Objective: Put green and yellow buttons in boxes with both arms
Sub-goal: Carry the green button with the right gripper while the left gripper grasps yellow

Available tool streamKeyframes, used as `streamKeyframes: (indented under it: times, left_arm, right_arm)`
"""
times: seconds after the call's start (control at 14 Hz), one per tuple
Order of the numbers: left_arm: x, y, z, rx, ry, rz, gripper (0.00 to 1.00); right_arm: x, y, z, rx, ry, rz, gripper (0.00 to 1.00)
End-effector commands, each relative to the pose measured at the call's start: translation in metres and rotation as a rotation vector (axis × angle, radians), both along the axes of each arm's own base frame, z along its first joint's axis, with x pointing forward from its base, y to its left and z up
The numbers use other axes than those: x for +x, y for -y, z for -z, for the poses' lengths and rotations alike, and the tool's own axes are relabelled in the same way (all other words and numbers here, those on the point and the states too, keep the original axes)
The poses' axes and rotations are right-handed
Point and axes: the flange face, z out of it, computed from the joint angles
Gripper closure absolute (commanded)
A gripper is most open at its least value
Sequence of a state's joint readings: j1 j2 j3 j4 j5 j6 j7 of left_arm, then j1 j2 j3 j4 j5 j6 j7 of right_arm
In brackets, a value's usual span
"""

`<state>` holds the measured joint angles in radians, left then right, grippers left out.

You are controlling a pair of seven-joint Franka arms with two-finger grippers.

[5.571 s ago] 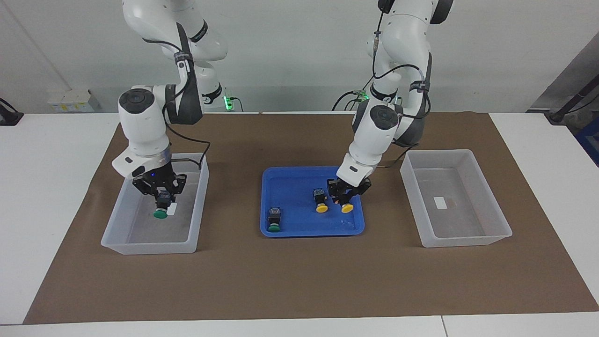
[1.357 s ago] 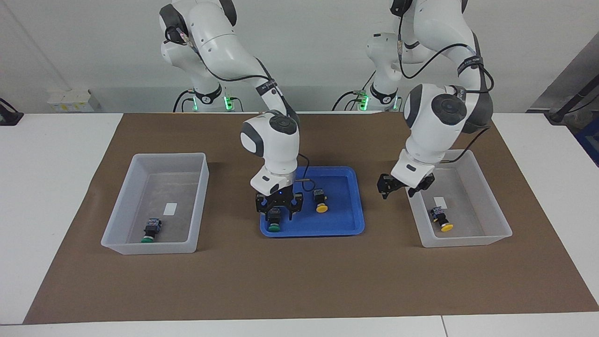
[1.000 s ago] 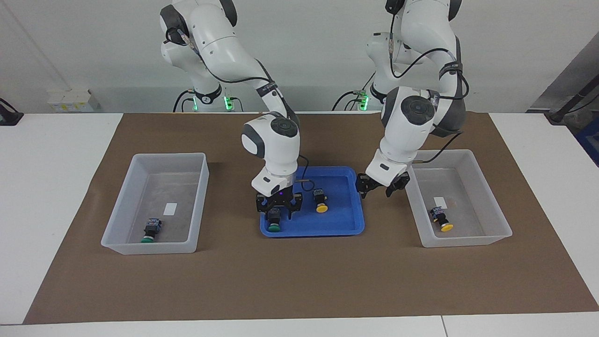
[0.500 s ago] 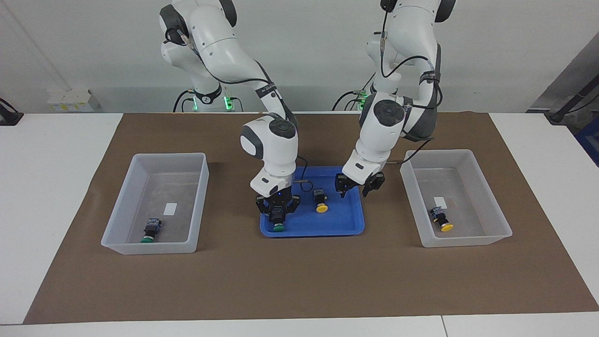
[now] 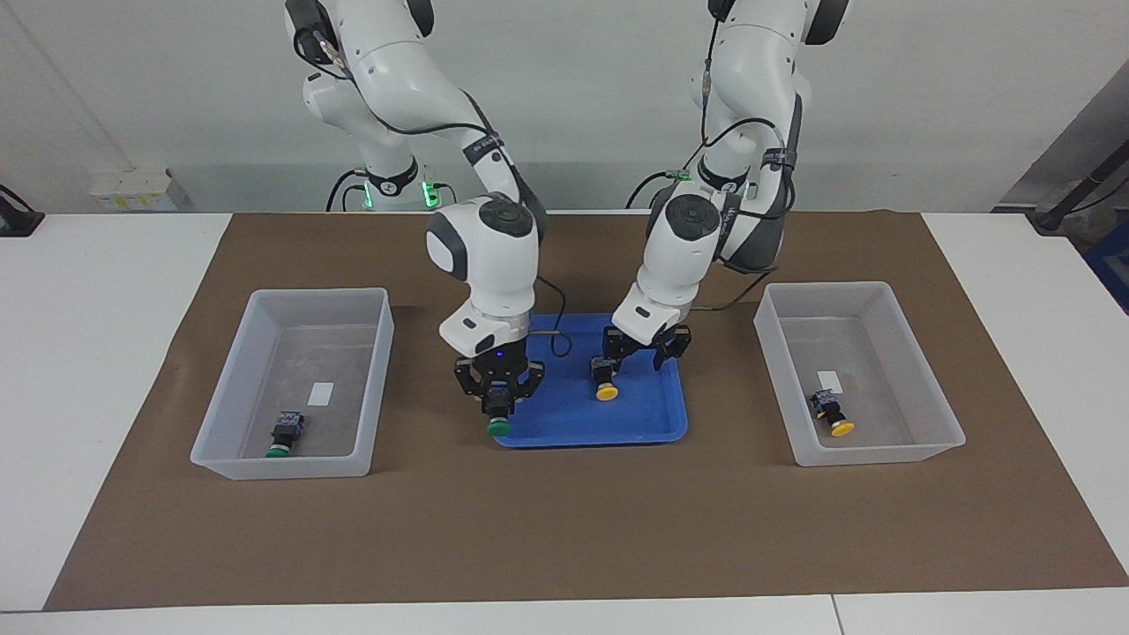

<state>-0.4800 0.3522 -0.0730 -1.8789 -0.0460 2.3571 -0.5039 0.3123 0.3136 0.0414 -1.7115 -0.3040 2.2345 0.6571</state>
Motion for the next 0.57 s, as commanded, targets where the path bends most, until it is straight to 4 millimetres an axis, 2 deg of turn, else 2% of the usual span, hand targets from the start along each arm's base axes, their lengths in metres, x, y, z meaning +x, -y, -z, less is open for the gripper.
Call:
streamKeyframes:
  times: [0.0,0.21,0.36,0.5]
  left_arm:
    - [-0.005,0.009,0.007,-0.022,0.020,-0.013,0.25]
    - [-0.005,0.016,0.019,-0.033,0.039,-0.004,0.26]
    - [-0.009,0.027,0.027,-0.043,0.054,0.010,0.26]
    - [-0.009,0.028,0.030,-0.045,0.056,0.011,0.27]
  right_arm:
    - [-0.013,0.050,-0.012,0.009,-0.035,-0.015,1.00]
    - [-0.018,0.096,-0.012,-0.007,-0.053,0.003,1.00]
    - [-0.017,0.130,-0.004,-0.018,-0.068,0.004,1.00]
    - [-0.014,0.162,0.001,0.009,-0.067,0.000,1.00]
